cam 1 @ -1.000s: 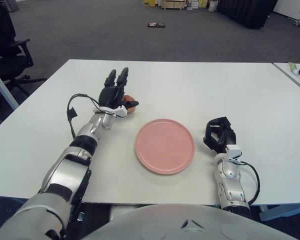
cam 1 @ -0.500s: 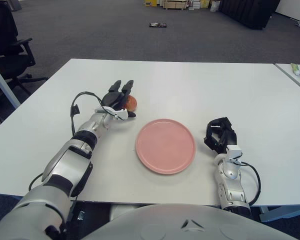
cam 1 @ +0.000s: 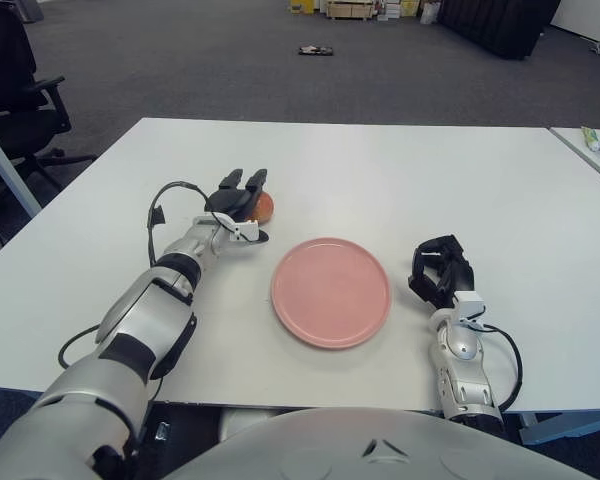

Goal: Put the apple into the plate.

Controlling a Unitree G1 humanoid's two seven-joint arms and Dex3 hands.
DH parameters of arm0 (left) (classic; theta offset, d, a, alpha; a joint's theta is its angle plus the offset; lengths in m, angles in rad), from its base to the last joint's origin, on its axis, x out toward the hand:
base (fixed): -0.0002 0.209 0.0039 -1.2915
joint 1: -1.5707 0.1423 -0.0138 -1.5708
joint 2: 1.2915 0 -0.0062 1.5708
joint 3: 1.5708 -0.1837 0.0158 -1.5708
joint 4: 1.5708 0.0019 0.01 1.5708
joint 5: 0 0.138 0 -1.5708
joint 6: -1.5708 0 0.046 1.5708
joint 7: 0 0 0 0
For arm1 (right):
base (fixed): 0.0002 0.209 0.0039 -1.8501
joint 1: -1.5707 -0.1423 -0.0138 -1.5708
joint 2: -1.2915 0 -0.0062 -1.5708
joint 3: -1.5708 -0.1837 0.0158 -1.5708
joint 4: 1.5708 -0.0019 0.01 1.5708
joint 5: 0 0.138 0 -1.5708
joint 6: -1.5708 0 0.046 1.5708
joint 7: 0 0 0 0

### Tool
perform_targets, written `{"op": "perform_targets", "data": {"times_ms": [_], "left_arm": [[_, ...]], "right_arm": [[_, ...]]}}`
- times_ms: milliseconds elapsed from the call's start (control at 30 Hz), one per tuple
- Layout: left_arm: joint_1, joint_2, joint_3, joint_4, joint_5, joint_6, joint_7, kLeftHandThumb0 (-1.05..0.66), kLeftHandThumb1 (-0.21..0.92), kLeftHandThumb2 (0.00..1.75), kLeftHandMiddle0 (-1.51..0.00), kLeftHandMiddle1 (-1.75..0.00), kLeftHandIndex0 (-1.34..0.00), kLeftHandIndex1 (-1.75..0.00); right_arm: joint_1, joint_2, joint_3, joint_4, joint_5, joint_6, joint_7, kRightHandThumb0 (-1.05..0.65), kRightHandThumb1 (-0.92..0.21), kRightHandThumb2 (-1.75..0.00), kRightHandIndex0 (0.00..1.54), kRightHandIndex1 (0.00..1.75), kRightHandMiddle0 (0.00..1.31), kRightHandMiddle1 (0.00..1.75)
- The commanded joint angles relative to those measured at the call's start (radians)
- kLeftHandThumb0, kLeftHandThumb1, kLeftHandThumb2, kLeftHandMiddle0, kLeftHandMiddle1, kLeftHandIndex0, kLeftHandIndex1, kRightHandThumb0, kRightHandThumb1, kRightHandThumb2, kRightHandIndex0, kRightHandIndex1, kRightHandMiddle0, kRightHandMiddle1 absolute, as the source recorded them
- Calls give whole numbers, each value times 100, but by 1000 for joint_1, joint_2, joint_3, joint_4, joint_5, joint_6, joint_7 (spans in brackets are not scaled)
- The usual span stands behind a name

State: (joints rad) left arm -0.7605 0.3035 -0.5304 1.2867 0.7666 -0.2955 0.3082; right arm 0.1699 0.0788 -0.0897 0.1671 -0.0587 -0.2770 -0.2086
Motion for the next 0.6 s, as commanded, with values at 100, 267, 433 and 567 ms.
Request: {"op": "perform_targets", "data": {"times_ms": [100, 267, 433, 567], "left_arm": [[4, 9, -24, 58, 5, 49, -77, -105, 78, 18, 0, 0, 0, 0], [6, 9, -32, 67, 2, 67, -95, -105, 80, 18, 0, 0, 0, 0], [8, 9, -37, 71, -2, 81, -115, -105, 82, 18, 0, 0, 0, 0], [11, 11, -37, 74, -6, 91, -142, -105, 84, 18, 0, 0, 0, 0]], "right_arm": [[16, -3, -14, 11, 12, 21, -1, -39, -65, -90, 44, 170, 36, 175], [19, -3, -16, 3, 19, 25, 4, -39, -65, -90, 45, 170, 36, 175], [20, -3, -20, 1, 27, 19, 10, -39, -65, -90, 46, 171, 36, 175], [20, -6, -21, 3, 21, 16, 13, -39, -64, -91, 46, 172, 37, 175]]}}
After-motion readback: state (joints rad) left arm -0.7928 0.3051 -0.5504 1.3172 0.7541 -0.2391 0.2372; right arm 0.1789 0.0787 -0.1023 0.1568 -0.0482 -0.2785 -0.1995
